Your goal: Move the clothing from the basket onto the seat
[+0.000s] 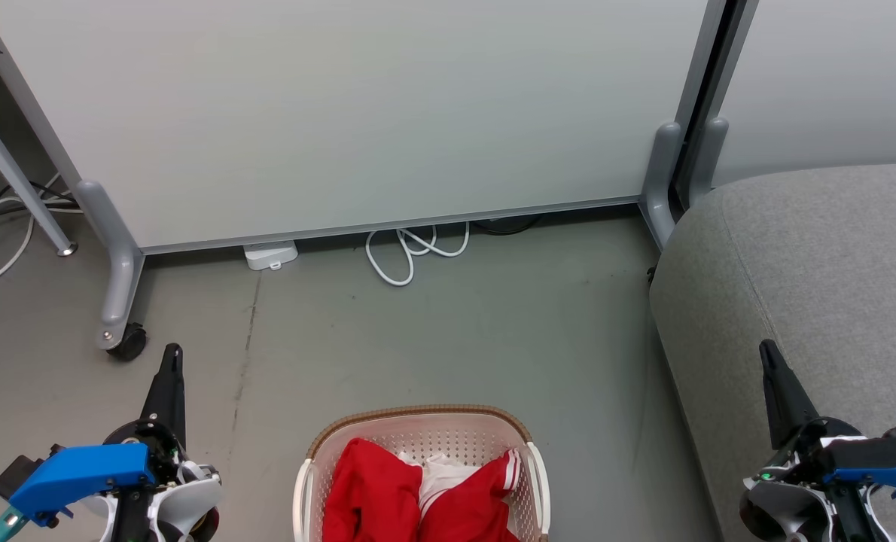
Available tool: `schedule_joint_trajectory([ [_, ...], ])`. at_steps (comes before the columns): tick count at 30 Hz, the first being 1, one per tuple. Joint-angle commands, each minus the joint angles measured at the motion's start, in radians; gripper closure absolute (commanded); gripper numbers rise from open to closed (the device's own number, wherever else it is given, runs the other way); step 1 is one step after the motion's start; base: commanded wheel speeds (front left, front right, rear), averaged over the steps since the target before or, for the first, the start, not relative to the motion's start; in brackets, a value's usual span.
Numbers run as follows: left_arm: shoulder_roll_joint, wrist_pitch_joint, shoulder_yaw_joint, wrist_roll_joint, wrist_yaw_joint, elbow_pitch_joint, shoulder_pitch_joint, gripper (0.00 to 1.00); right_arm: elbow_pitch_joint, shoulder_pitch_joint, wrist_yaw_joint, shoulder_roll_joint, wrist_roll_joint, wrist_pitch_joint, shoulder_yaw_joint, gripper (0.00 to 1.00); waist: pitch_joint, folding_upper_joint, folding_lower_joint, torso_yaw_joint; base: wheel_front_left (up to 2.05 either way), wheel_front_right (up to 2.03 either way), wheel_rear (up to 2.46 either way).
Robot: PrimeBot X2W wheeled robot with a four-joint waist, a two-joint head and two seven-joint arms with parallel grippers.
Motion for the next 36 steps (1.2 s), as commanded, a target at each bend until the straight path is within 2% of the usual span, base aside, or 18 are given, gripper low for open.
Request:
schedule_joint_trajectory([
  [1, 0.000, 0.003, 0.002, -0.002, 0.003, -0.003, -0.011, 1.00, -0.003, -0.008, 0.003, -0.001, 0.001, 0.004, 0.001, 1.00, 0.000, 0.0000, 0.0000, 0.000, 0.00, 0.00, 0.00],
  [20, 0.000, 0.003, 0.002, -0.002, 0.003, -0.003, -0.011, 1.00, -0.003, -0.008, 0.003, -0.001, 0.001, 0.004, 0.001, 1.00, 0.000, 0.0000, 0.0000, 0.000, 0.00, 0.00, 0.00],
  [21, 0.000, -0.001, 0.000, 0.000, 0.000, 0.004, 0.002, 0.00, 0.004, 0.002, 0.000, 0.001, 0.000, -0.001, 0.000, 0.00, 0.000, 0.0000, 0.0000, 0.000, 0.00, 0.00, 0.00],
  [30, -0.006, -0.031, -0.019, 0.015, 0.000, 0.031, 0.033, 0.00, 0.021, 0.030, 0.000, 0.006, -0.015, -0.031, 0.025, 0.00, 0.000, 0.0000, 0.0000, 0.001, 0.00, 0.00, 0.00],
  [36, -0.006, -0.061, -0.035, 0.071, 0.009, 0.022, 0.028, 0.00, 0.018, 0.026, 0.000, 0.005, -0.082, -0.061, 0.040, 0.00, 0.000, 0.0000, 0.0000, 0.003, 0.00, 0.00, 0.00],
])
